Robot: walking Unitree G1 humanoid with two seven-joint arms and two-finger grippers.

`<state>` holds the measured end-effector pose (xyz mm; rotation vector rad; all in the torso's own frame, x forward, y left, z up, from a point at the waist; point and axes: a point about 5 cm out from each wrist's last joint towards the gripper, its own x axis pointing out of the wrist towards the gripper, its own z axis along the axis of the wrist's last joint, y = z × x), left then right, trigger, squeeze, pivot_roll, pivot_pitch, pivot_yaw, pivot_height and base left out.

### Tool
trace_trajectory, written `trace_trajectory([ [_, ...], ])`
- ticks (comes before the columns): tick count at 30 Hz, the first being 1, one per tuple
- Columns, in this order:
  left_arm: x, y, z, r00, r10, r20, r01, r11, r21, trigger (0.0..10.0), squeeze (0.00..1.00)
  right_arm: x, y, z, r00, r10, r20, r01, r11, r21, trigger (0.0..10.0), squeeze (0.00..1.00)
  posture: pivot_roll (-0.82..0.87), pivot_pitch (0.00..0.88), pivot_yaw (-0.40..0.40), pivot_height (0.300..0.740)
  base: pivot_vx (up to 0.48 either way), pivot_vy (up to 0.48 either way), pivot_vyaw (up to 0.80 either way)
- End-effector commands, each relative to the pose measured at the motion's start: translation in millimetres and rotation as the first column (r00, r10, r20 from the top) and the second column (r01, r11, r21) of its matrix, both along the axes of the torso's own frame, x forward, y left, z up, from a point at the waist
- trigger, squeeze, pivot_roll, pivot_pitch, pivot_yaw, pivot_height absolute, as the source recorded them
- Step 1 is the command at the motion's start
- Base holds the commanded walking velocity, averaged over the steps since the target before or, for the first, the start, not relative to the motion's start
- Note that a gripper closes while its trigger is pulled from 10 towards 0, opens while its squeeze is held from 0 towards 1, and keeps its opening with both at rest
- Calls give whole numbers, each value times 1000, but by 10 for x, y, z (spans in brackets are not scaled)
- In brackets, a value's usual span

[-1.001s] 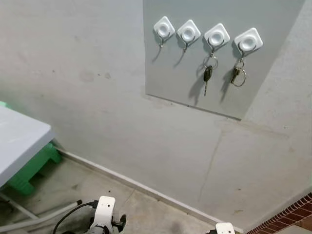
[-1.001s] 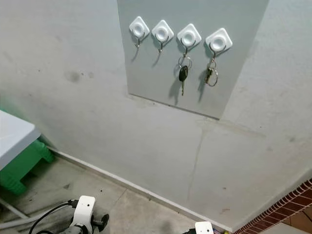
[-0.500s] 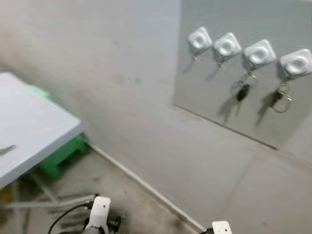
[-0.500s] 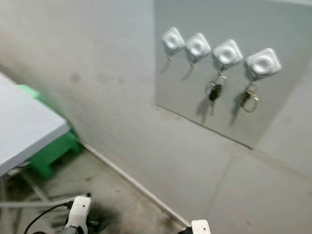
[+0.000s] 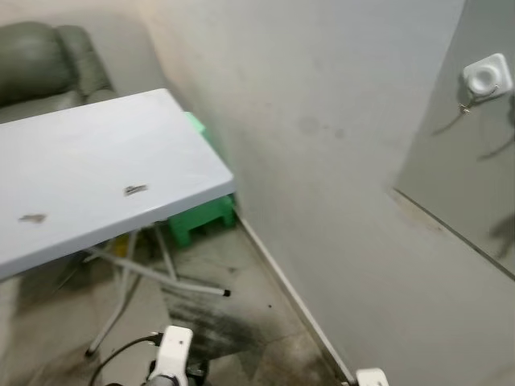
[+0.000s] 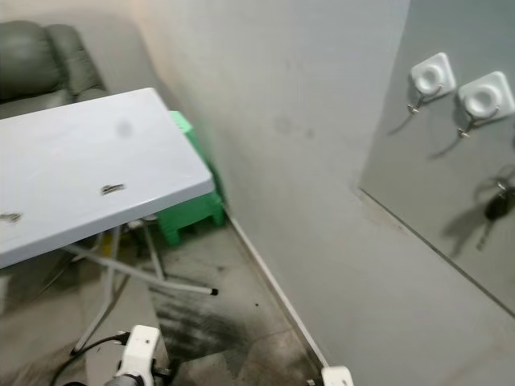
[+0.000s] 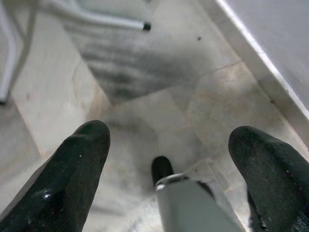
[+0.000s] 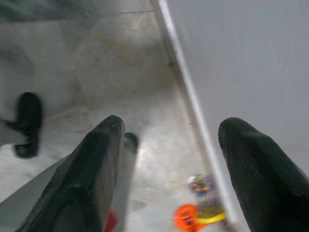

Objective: Hang keys on a hook

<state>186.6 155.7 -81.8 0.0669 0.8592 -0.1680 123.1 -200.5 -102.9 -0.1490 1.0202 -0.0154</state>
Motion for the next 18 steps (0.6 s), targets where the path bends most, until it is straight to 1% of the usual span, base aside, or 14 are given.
trace_trajectory([
  [1, -26, 130, -8, 1000, 16, -11, -16, 999, 36, 10000, 0, 85, 118, 12, 1000, 17, 22, -17, 999, 29, 10000, 0, -56, 0, 26, 740, 0, 0, 800],
  [18, -36, 137, -15, 999, 29, -20, -28, 999, 36, 10000, 0, 122, 137, 21, 999, 25, 28, -26, 999, 32, 10000, 0, -47, 0, 21, 740, 0, 0, 800],
])
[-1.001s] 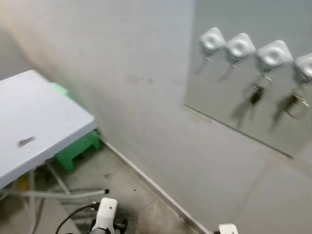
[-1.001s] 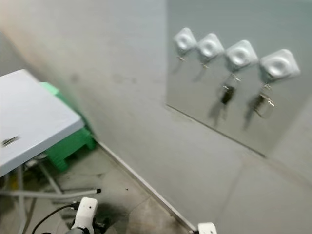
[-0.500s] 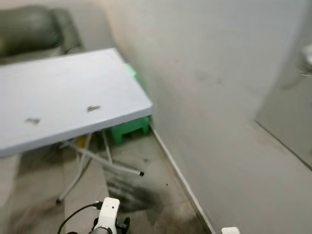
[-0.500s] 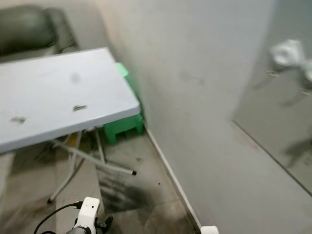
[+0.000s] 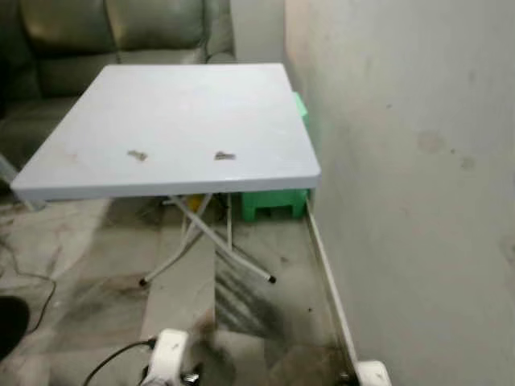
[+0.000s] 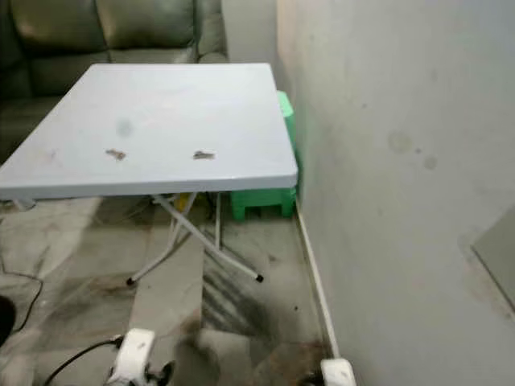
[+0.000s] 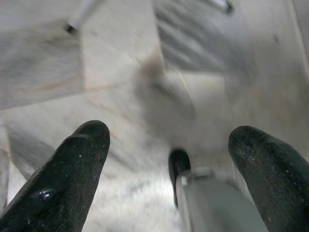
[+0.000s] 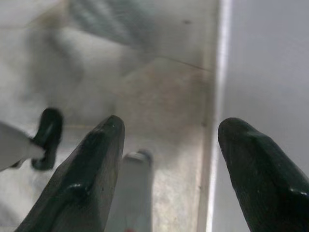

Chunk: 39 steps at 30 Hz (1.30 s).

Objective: Hang keys on a hook

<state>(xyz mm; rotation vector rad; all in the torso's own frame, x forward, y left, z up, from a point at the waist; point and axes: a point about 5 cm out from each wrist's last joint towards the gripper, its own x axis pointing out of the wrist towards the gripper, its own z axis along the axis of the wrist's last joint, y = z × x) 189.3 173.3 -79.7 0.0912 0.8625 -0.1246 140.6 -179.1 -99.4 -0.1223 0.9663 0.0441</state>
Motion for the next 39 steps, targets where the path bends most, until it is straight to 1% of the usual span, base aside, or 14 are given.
trace_trajectory([
  [1, -63, -39, -36, 1000, 0, -21, 0, 1000, -4, 10000, 0, -54, -76, -14, 1000, -17, -22, 17, 1000, -18, 10000, 0, -47, 0, 21, 740, 0, 0, 800],
  [3, -59, -40, -34, 1000, 3, -20, -3, 1000, -5, 10000, 0, -61, -78, -17, 998, -62, -21, 62, 998, 9, 10000, 0, -47, 0, 22, 740, 0, 0, 0],
  [13, -59, -47, -34, 1000, 23, -19, -23, 999, -26, 10000, 0, -87, -92, -24, 997, -65, -28, 65, 998, 5, 10000, 0, -49, 0, 18, 740, 0, 0, 0],
  [23, -71, -56, -41, 1000, 21, -23, -22, 999, -26, 10000, 0, -113, -112, -30, 997, -72, -34, 72, 997, 4, 10000, 0, -50, 0, 15, 740, 0, 444, 0],
  [39, -52, -75, -33, 999, 33, -16, -34, 999, -36, 10000, 0, -95, -110, -24, 996, -82, -27, 82, 997, 7, 10000, 0, -53, 2, 12, 740, 0, 480, 0],
])
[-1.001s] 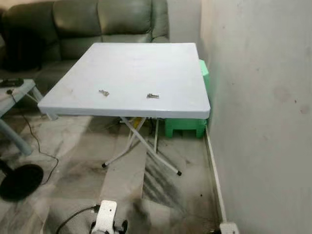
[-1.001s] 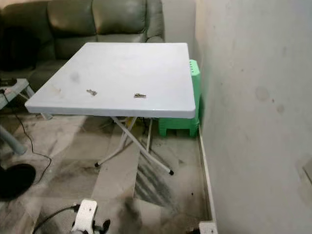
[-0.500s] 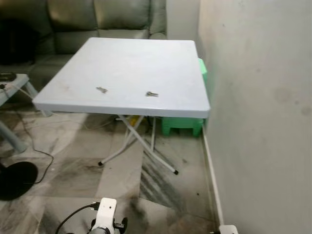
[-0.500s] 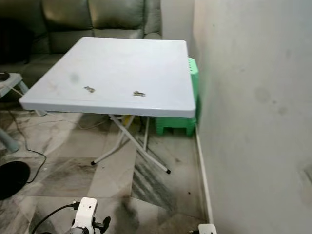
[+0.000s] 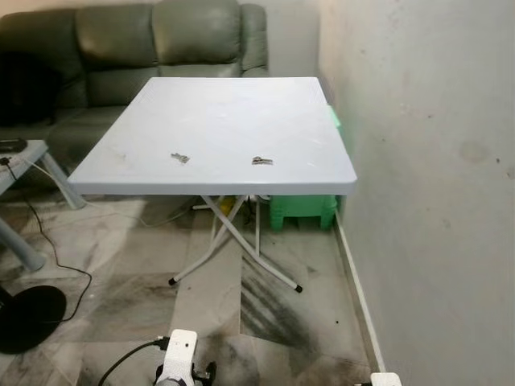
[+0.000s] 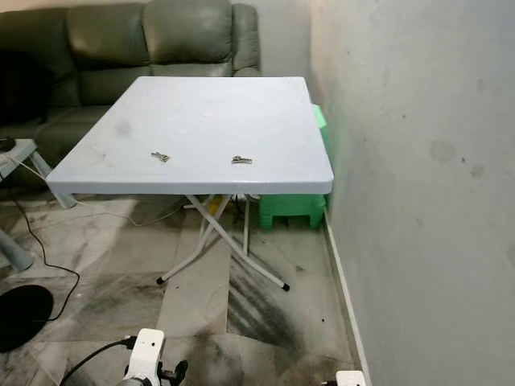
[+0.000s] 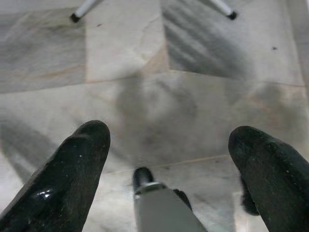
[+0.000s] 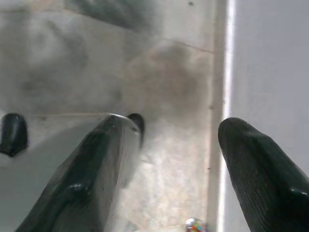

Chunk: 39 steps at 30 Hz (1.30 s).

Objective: Hang keys on a hook

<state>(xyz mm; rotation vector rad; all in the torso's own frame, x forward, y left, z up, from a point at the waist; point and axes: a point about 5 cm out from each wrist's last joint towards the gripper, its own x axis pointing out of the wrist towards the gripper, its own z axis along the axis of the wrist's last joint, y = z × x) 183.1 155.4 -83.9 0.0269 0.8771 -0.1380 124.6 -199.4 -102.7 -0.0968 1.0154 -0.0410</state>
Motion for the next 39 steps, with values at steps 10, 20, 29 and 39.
trace_trajectory([
  [10, 22, 90, 14, 1000, 25, 4, -25, 1000, 19, 10000, 0, 87, 85, 18, 1000, 0, 27, -1, 1000, 26, 10000, 0, -52, 4, 8, 740, 0, 480, 0],
  [20, 11, 97, 8, 1000, 26, 0, -26, 999, 24, 10000, 0, 84, 88, 18, 1000, 0, 28, 0, 1000, 26, 10000, 0, -54, 8, 8, 740, 0, 480, 0],
  [29, 24, 99, 16, 999, 32, 8, -32, 999, 22, 10000, 0, 89, 100, 18, 1000, 6, 28, -7, 1000, 30, 10000, 0, -35, 7, 2, 740, 0, 480, 0],
  [39, 22, 124, 16, 1000, 29, 8, -30, 999, 43, 10000, 0, 108, 118, 21, 999, 16, 30, -17, 999, 32, 10000, 0, -30, 4, 2, 740, 0, 265, 0],
])
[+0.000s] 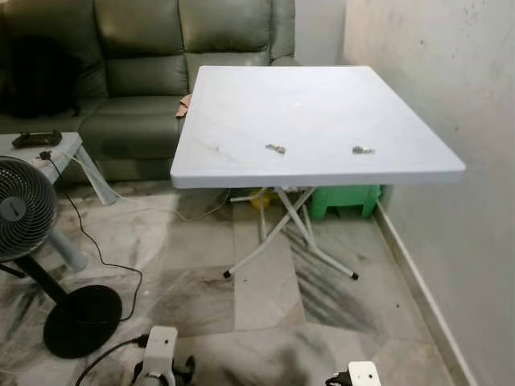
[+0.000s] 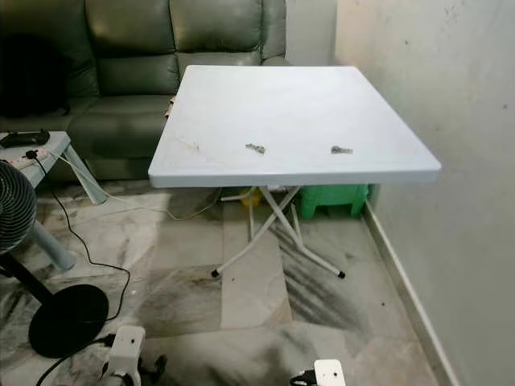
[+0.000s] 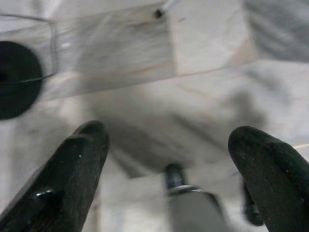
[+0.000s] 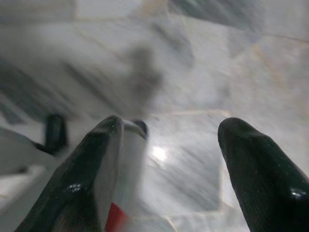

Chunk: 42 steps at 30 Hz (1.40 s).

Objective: Hang keys on a hook

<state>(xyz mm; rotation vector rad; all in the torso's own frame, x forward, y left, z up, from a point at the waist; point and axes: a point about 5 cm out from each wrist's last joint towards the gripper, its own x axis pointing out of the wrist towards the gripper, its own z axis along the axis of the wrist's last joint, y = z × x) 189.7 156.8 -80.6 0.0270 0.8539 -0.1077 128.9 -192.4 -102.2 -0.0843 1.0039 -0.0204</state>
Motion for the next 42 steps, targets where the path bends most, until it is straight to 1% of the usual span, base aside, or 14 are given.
trace_trajectory([
  [1, -49, 117, -20, 1000, 7, -19, -7, 999, 34, 10000, 0, 65, 50, 16, 1000, 7, 18, -7, 1000, 12, 10000, 0, -30, 4, 2, 740, 0, 0, 0],
  [5, -41, 118, -14, 1000, 8, -11, -7, 999, 34, 10000, 0, 70, 51, 18, 1000, 14, 19, -14, 1000, 10, 10000, 0, -28, 0, 0, 740, 0, 0, 0],
  [9, 70, 88, 54, 999, -7, 53, 7, 1000, 9, 10000, 0, 174, 54, 65, 997, 27, 72, -28, 999, 15, 10000, 0, -32, 0, 4, 740, 0, 0, 0],
  [15, 404, 123, 312, 967, 22, 252, -5, 998, -69, 10000, 0, 544, -2, 272, 966, 13, 258, -23, 999, 35, 10000, 0, -28, 14, 7, 740, 0, 0, 0],
  [19, 585, 159, 499, 923, 35, 382, 3, 995, -101, 10000, 0, 794, 1, 451, 919, 19, 394, -49, 996, 68, 10000, 0, -24, 20, 6, 740, 0, 0, 0],
  [21, 679, 160, 610, 891, 41, 452, 14, 993, -118, 10000, 0, 953, 37, 587, 874, 35, 485, -91, 991, 93, 10000, 0, -21, 32, 4, 740, 0, 0, 0],
  [22, 679, 160, 610, 891, 41, 452, 14, 993, -118, 10000, 0, 953, 37, 587, 874, 35, 485, -91, 991, 93, 10000, 0, -21, 32, 4, 740, 0, 0, 0],
  [26, 774, 144, 771, 832, 35, 553, 43, 991, -128, 10000, 0, 1179, 86, 838, 778, 56, 626, -156, 982, 106, 10000, 0, -20, 46, 3, 740, 0, 0, 0],
  [27, 793, 129, 838, 804, 28, 594, 61, 990, -131, 10000, 0, 1259, 98, 955, 730, 66, 680, -179, 979, 98, 10000, 0, -19, 51, 2, 740, 0, 0, 0],
  [31, 791, 168, 975, 750, 41, 661, 70, 987, -141, 10000, 0, 1377, 108, 1201, 632, 72, 772, -203, 976, 75, 10000, 0, -28, 68, 7, 740, 0, 0, 0],
  [33, 775, 216, 1128, 699, 55, 713, 77, 985, -151, 10000, 0, 1440, 97, 1438, 546, 44, 837, -204, 976, 82, 10000, 0, -28, 68, 7, 740, 0, 0, 0],
  [35, 773, 237, 1200, 678, 43, 733, 85, 987, -137, 10000, 0, 1450, 105, 1537, 514, 48, 857, -212, 975, 72, 10000, 0, -22, 78, 3, 740, 0, 0, 0],
  [37, 788, 261, 1385, 636, 27, 772, 104, 987, -120, 10000, 0, 1457, 126, 1766, 440, 54, 896, -237, 970, 57, 10000, 0, -16, 80, 2, 740, 0, 0, 0],
  [42, 823, 257, 1670, 584, 42, 811, 123, 982, -140, 10000, 0, 1437, 155, 2040, 365, 90, 927, -259, 966, 8, 10000, 0, -8, 91, 5, 740, 0, 0, 0],
])
